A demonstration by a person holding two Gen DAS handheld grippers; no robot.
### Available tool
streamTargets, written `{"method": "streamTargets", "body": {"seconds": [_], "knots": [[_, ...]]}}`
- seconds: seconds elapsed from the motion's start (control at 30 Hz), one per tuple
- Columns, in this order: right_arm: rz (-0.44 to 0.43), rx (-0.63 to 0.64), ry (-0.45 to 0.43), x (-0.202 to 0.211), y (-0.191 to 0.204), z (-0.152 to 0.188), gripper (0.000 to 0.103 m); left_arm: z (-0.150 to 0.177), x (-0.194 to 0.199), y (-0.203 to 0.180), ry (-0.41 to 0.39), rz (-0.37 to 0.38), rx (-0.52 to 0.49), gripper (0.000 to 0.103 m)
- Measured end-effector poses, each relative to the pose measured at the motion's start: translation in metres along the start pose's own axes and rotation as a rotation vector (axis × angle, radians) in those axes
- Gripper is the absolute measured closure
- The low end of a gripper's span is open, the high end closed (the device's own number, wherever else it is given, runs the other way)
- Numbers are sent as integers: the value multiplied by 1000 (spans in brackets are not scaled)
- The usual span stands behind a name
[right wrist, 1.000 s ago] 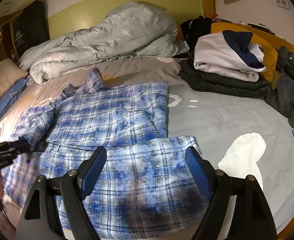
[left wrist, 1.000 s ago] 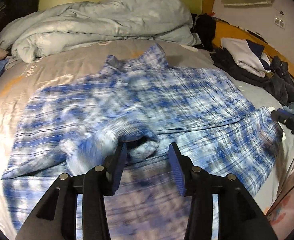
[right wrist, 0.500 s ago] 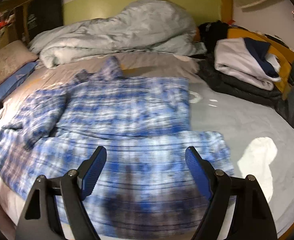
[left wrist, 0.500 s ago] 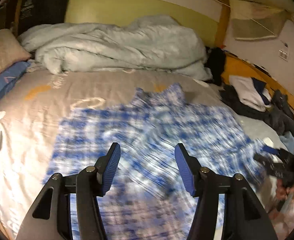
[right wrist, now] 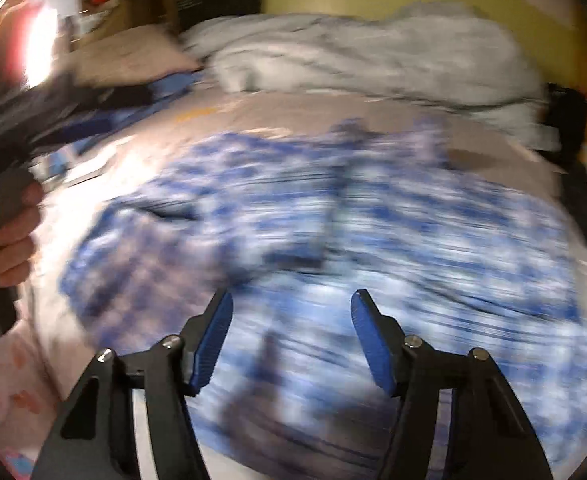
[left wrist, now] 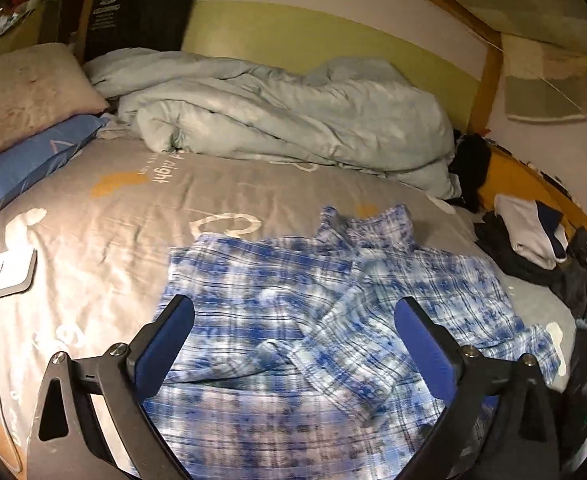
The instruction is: Fold large clothes
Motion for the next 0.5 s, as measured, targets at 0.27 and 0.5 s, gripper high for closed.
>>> {"method": "streamTargets", "body": {"seconds": [0.27, 0.5], "knots": [[31, 69, 36, -46, 44, -3, 53, 2, 2, 24, 5, -42, 20, 3], [115, 113, 18, -61, 46, 3, 63, 2, 0, 30, 15, -23, 51, 3]]}}
Point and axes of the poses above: each gripper's, at about its wrist camera, not at the fingertips, and x roughly against the way its jaws point, y to its left, z to its underside, the point moved 1 cm from there along -x, roughly the way its jaws point, and after that the axes turned 15 degrees about -x, right-handed, at the moved point
